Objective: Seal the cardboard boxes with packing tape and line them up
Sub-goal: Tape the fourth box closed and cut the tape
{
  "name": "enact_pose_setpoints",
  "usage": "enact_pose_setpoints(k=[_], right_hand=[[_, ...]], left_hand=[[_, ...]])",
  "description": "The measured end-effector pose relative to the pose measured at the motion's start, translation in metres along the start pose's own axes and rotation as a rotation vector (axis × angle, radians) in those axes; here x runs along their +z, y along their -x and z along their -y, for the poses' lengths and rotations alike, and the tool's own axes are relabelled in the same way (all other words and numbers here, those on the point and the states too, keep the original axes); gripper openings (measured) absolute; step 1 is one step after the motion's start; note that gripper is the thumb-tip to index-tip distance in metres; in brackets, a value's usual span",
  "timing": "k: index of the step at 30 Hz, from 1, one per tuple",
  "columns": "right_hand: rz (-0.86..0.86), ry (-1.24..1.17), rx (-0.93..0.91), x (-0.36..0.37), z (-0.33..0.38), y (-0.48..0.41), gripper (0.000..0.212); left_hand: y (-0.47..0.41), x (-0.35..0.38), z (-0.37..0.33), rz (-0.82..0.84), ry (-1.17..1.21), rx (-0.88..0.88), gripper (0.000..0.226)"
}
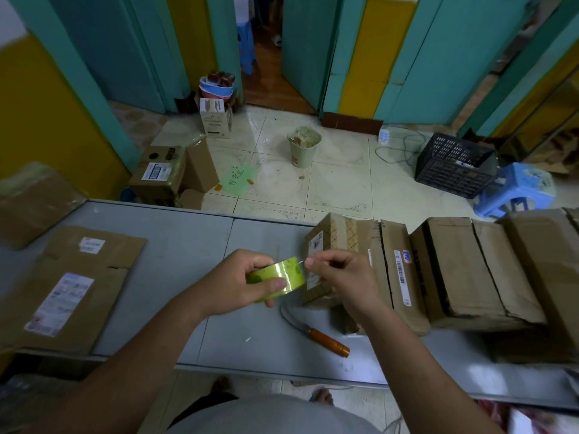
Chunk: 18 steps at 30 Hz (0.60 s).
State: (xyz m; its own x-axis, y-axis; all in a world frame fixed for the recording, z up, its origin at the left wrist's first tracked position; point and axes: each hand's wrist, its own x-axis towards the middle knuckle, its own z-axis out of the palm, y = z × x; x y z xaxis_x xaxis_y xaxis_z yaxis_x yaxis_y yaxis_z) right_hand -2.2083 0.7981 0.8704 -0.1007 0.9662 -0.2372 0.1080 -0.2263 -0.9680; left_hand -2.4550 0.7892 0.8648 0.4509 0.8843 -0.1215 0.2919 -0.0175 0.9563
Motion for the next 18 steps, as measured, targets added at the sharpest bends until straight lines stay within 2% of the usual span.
enact_pose_setpoints(k=[3, 5, 10, 15, 17, 18], right_hand=[[0.007, -0.034, 0.062, -0.009, 0.001, -0.001, 0.023], [0.029, 0.002, 0.067, -0.011, 0.002, 0.000, 0.021], [-0.067, -0.028, 0.028, -0.014, 0.006, 0.002, 0.012], [-0.106, 0.004, -0.040, -0.015, 0.005, 0.005, 0.013], [-0.165, -0.021, -0.027, -0.014, 0.001, 0.004, 0.011], [-0.191, -0.040, -0.014, -0.015, -0.001, 0.003, 0.010]], left_hand=[[0.001, 0.003, 0.005, -0.068, 0.020, -0.019, 0.023], [-0.001, 0.005, 0.009, -0.075, -0.020, -0.025, 0.027], [-0.010, 0.006, 0.013, -0.130, -0.261, -0.061, 0.034], [-0.019, 0.000, 0.015, -0.271, -0.547, -0.240, 0.077], [-0.021, -0.002, 0.014, -0.266, -0.561, -0.226, 0.079], [-0.020, -0.003, 0.013, -0.246, -0.487, -0.200, 0.074]])
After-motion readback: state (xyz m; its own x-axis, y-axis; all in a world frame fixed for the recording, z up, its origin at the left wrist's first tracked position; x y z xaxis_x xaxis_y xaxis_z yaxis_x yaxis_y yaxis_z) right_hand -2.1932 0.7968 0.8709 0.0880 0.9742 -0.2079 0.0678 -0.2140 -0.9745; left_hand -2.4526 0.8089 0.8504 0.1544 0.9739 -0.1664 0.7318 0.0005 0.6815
